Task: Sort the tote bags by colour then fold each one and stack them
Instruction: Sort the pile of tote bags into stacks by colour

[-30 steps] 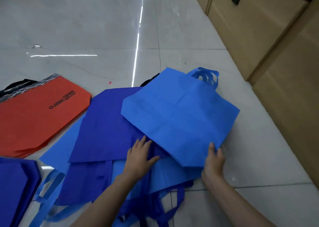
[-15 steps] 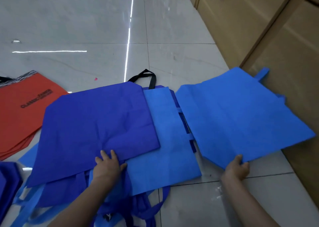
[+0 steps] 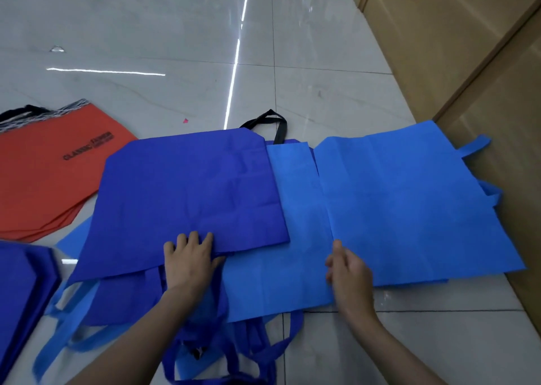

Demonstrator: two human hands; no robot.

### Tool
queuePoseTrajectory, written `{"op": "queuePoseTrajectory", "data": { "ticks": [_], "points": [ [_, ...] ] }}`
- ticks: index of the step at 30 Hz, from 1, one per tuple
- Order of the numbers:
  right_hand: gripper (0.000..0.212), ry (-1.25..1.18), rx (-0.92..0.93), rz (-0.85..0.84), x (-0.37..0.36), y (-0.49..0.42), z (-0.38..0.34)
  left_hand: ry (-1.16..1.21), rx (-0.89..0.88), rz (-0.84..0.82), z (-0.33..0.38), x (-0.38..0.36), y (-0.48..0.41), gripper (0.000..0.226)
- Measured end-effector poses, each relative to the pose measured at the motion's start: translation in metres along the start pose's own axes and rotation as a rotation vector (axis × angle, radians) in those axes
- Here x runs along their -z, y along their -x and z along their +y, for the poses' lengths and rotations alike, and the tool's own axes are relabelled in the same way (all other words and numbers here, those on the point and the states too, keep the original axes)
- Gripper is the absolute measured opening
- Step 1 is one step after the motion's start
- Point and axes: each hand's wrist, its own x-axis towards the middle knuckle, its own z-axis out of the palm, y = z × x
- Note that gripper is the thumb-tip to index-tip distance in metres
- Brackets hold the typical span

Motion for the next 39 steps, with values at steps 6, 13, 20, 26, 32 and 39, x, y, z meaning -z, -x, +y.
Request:
{"op": "queuePoseTrajectory", "data": {
  "ticks": [6, 13, 20, 26, 32, 39],
  "points": [
    [0.069, 0.501, 0.117, -0.288, -0.054, -0.062, -0.014, 0.054, 0.181, 0.003, -0.03, -0.001, 0.001, 0.04],
    [0.073, 0.572, -0.085, -0.037, -0.058, -0.087, -0.025, 0.048, 0.364, -0.034, -0.086, -0.007, 0.012, 0.041],
    [0.014, 0.197, 0.343, -0.077, -0.053, -0.072, -0.028, 0.191, 0.373, -0.04, -0.082, -0.011, 0.02, 0.082],
    [0.009, 0.147, 0.711, -0.068, -0.031, -0.067, -0.057, 0.57, 0.086, 0.08, -0.052, 0.005, 0.002, 0.072],
    [0.015, -0.365, 0.533, -0.065, 0.04, -0.099, -0.095, 0.994, 0.189, 0.119, -0.027, 0.015, -0.019, 0.075],
    [0.03, 0.271, 0.263, 0.077, 0.13, -0.175, -0.043, 0.519, -0.034, -0.012, -0.005, 0.008, -0.03, 0.077]
  ]
}}
